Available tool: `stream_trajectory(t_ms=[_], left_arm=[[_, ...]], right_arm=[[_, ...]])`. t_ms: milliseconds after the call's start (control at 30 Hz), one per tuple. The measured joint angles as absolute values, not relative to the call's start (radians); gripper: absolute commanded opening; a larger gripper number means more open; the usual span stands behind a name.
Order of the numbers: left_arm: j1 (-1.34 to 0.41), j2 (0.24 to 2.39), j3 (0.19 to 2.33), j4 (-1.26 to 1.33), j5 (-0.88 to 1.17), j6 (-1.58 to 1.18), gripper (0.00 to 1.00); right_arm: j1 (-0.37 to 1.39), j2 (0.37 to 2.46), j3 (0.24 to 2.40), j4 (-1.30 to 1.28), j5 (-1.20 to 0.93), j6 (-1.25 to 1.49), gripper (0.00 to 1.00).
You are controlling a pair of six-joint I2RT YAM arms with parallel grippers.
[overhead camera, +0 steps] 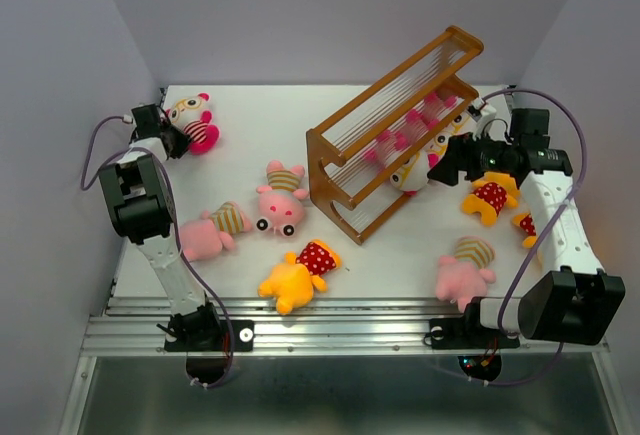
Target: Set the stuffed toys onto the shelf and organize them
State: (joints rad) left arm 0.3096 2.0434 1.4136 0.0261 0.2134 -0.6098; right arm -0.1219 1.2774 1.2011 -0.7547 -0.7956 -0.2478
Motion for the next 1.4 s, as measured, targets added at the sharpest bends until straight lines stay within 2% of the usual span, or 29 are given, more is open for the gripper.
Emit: stream_trajectory(t_ms=[67, 100, 433, 600, 833, 900, 1033, 1200, 1400], left_arm=[[0.310, 2.068, 1.427, 0.026, 0.224, -0.607, 0.03], [0.310, 2.073, 1.427, 0.025, 0.228, -0.606, 0.00], [0.300, 2.000, 1.343, 0.047, 0.297, -0.488, 0.00], [0.219, 1.745, 1.220, 0.030, 0.306, -0.297, 0.00], [0.044, 1.293, 1.103, 0.118, 0.360, -0.163, 0.00], [0.023, 1.223, 1.087, 0.137, 0.373, -0.143, 0.00], [-0.076, 1.077, 1.053, 0.152, 0.408, -0.098, 0.00], [-0.200, 0.986, 1.053, 0.154, 0.454, -0.078, 0.00], [-0.351, 0.963, 1.094, 0.123, 0.463, -0.075, 0.00]], right_arm=[[-0.124, 1.282, 1.208, -0.755, -0.798, -0.246, 0.89], [-0.125, 1.285, 1.214, -0.755, -0.799, -0.243, 0.89], [-0.131, 1.294, 1.287, -0.759, -0.823, -0.273, 0.89], [-0.131, 1.325, 1.386, -0.802, -0.918, -0.385, 0.89], [-0.131, 1.393, 1.609, -0.867, -1.078, -0.477, 0.89], [-0.131, 1.402, 1.652, -0.858, -1.111, -0.473, 0.89], [-0.115, 1.421, 1.689, -0.681, -1.219, -0.226, 0.90], [-0.022, 1.478, 1.676, -0.235, -1.253, 0.249, 0.96], [0.143, 1.600, 1.806, -0.119, -1.203, 0.466, 1.00]])
